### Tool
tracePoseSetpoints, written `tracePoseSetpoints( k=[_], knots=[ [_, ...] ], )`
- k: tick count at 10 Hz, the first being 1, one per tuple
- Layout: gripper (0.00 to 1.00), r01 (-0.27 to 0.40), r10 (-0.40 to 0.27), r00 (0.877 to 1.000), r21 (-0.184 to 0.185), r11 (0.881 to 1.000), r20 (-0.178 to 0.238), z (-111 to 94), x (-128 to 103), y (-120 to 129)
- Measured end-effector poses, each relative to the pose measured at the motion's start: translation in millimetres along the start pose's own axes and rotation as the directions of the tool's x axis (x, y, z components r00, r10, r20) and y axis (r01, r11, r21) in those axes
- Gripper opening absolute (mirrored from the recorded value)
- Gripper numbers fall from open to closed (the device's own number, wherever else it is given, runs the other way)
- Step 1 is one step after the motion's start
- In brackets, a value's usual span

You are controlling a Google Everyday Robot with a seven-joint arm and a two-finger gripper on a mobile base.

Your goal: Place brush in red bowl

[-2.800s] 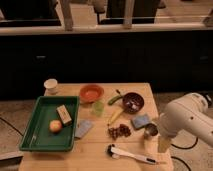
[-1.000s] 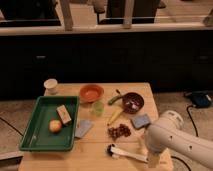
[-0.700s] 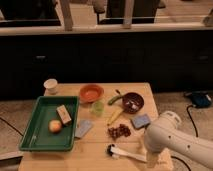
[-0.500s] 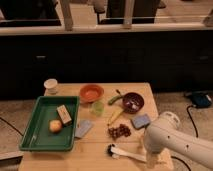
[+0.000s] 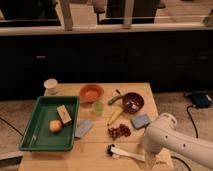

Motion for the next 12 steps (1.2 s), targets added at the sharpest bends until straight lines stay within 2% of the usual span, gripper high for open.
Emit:
tracePoseSetpoints(
  k=[12],
  knots=[
    [0.80,-0.015,0.015,1.000,-0.014,1.000,0.016,27,2,1]
  ],
)
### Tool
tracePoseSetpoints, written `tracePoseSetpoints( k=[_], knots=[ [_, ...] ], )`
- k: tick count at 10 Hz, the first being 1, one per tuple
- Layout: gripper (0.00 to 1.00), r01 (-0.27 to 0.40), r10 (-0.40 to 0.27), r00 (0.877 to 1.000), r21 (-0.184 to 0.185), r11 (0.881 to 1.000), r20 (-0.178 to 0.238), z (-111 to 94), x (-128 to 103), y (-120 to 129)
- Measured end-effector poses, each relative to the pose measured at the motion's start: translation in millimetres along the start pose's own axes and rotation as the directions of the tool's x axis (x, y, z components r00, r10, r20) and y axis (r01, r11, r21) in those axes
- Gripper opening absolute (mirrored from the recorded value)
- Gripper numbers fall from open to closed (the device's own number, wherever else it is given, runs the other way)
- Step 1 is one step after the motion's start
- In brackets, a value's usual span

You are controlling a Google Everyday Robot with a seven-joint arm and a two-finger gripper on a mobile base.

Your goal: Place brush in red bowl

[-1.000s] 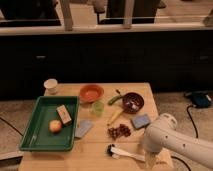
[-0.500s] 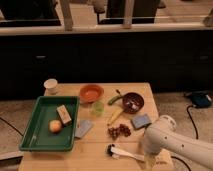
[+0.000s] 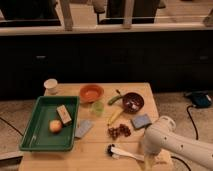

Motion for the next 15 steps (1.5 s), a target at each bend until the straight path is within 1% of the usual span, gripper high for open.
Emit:
tracePoseSetpoints(
  k=[10,15],
  knots=[
    [0.80,-0.018,0.018,1.000,-0.005,1.000,0.011,11,3,6],
    [0.80,-0.020,0.020,1.000,-0.008,1.000,0.014,13,3,8]
  ],
)
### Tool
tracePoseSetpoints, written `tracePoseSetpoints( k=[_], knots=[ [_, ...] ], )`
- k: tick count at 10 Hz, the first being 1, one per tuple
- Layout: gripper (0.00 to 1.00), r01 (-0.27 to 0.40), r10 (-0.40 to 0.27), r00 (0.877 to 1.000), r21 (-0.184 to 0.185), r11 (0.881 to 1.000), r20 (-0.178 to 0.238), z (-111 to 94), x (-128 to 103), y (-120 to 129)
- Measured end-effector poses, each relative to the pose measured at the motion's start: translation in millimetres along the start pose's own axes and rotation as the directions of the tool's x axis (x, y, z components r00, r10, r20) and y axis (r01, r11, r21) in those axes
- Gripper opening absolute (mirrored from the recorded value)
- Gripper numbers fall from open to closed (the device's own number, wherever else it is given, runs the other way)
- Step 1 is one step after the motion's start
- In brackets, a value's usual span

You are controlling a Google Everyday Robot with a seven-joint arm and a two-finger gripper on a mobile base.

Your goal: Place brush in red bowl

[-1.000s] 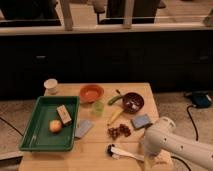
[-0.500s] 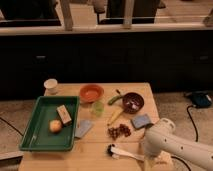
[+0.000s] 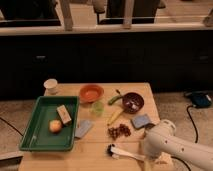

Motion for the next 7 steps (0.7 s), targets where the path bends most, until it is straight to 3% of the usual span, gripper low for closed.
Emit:
tracePoseSetpoints(
  k=[6,7],
  knots=[
    [0.80,0.002,-0.002,1.000,-0.002,1.000,0.002,0.2,0.3,1.2],
    [0.80,0.028,-0.028,1.000,0.001,1.000,0.013,-6.0,-2.4,3.3]
  ],
)
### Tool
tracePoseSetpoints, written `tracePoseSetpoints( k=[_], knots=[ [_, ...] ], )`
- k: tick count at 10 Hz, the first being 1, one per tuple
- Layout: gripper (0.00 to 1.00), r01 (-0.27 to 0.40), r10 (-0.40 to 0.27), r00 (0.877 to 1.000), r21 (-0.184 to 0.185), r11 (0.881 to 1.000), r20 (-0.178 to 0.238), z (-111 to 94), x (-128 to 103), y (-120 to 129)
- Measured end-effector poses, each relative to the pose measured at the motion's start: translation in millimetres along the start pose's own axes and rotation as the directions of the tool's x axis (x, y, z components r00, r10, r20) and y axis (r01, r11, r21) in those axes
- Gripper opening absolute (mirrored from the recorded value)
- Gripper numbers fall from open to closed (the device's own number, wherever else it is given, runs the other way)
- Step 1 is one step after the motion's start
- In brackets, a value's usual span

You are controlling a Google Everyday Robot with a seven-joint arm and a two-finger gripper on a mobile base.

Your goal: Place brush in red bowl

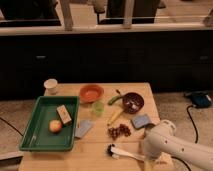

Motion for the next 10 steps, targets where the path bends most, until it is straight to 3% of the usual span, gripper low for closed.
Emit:
tracePoseSetpoints(
  k=[3,10],
  knots=[
    [0.80,0.057,-0.057,0.998,0.013,0.998,0.018,-13,-10,0],
    [0.80,0.139,-0.140,0.989,0.017,0.990,0.037,-14,-34,1]
  ],
)
